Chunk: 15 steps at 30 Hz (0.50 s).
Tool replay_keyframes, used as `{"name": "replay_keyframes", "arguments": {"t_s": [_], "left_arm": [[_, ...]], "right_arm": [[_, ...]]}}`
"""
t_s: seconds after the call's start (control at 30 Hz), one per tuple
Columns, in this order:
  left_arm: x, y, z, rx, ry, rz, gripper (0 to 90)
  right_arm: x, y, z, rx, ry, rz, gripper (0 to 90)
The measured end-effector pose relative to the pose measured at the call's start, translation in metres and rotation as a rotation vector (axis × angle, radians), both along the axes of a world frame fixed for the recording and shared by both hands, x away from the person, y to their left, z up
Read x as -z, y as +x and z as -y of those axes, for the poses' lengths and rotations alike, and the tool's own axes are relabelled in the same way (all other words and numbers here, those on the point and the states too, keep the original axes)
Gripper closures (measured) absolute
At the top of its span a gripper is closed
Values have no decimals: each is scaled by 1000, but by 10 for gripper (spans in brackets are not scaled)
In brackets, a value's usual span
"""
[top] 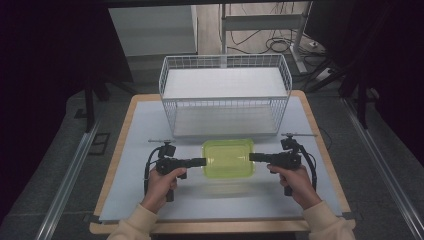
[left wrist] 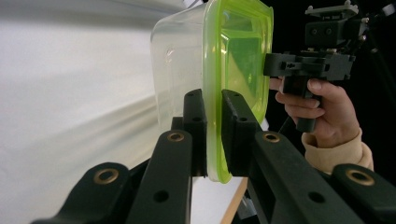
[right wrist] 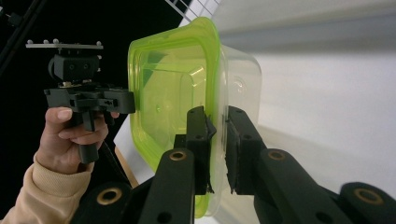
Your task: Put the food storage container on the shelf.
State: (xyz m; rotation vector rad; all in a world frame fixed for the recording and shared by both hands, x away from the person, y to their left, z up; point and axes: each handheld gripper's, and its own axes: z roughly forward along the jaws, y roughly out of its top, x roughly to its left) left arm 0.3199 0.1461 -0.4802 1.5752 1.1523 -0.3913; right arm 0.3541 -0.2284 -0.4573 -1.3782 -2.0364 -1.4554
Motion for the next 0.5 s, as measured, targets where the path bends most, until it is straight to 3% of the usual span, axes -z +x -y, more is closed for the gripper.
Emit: {"name": "replay_keyframes", "arguments": {"t_s": [0.3,0.5], "left_arm": [[-30,7,-1,-1,-6,40,819],[-42,12,-3,-3,-4,46,820]], "right_arm": [[-33,3,0,4,12,49,812],[-44,7,-2,9,13,62,812]]}}
